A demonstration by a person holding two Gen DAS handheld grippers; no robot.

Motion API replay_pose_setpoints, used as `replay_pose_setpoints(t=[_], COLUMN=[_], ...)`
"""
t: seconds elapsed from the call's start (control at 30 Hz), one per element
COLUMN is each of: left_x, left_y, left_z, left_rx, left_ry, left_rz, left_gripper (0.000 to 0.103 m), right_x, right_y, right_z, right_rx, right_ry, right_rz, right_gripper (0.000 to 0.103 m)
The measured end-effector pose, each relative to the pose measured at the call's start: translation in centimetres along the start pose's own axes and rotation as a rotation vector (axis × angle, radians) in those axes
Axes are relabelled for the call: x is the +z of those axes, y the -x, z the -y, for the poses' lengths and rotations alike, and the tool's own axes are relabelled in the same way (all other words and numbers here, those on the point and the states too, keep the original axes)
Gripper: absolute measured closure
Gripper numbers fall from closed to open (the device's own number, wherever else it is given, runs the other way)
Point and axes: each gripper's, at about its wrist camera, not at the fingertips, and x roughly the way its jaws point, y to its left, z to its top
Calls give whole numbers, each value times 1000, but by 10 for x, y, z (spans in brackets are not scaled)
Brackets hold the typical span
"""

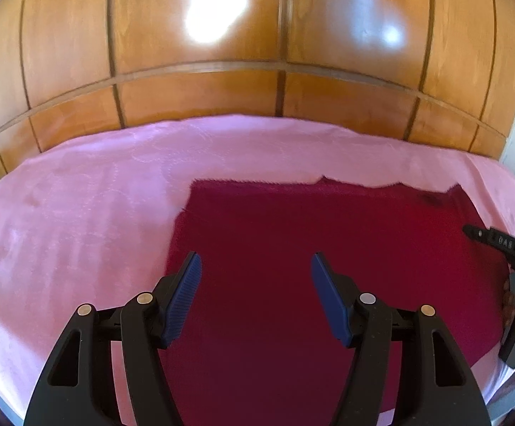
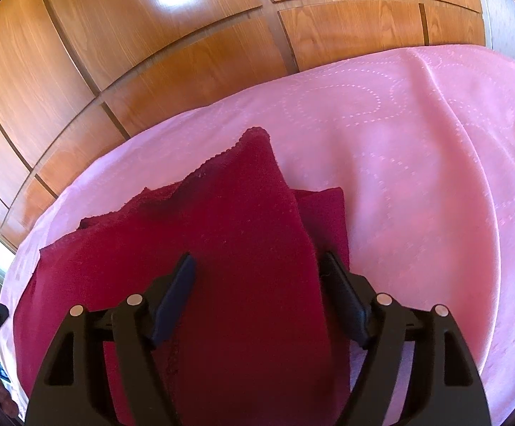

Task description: Fold small clothes

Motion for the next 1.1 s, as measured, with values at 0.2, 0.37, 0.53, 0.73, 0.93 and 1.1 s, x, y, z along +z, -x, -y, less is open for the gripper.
replay_pose_setpoints(t=[0.2,0.37,0.53,0.73,0.93,1.1], left_x=[1,15,23,17,21,28], left_y=[-19,-14,-35,-59,-54,-59], left_z=[-27,-55,-72,-73,-65,-69], left_rx=[15,42,-4,-51,-41,-23], left_ry=[96,115,153,162,113,154], left_rz=[-65,-25,-77,-154,-102,-84], left_gripper=[40,40,40,75,96,96], right_x=[6,17,34,48,56,64], right_y=[3,30,30,-10,-8,-10], right_z=[0,-2,-1,-16,-28,-19], right_rx=[21,16,-8,-58,-111,-128], right_ry=[-14,25,28,91,153,124], right_rz=[-40,-23,5,-58,-28,-12], right_gripper=[25,27,42,72,97,97])
